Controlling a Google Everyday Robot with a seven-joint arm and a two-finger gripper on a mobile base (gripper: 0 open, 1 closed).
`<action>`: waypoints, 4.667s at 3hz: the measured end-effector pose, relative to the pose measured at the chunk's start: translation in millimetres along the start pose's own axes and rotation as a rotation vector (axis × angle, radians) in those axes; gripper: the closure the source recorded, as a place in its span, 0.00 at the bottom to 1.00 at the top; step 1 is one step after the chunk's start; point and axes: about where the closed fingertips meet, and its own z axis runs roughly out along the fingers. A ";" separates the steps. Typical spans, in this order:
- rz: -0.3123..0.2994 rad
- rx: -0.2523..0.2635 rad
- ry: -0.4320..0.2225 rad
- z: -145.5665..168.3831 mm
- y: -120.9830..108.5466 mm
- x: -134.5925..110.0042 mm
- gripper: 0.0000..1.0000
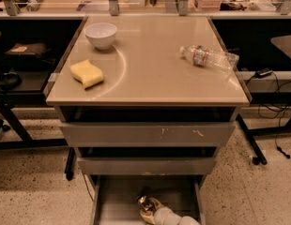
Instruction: Pick orange can from bottom drawer and place on counter
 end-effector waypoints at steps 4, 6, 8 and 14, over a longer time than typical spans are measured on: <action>-0.099 -0.172 -0.103 -85.6 -56.1 -50.6 1.00; -0.320 -0.243 -0.058 -176.9 -58.5 -108.3 1.00; -0.458 -0.220 -0.031 -222.9 -42.1 -160.0 1.00; -1.123 -0.255 0.280 -333.0 35.3 -439.0 1.00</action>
Offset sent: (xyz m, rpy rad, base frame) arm -0.0156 -0.0307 0.0541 0.0597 -0.0448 0.1890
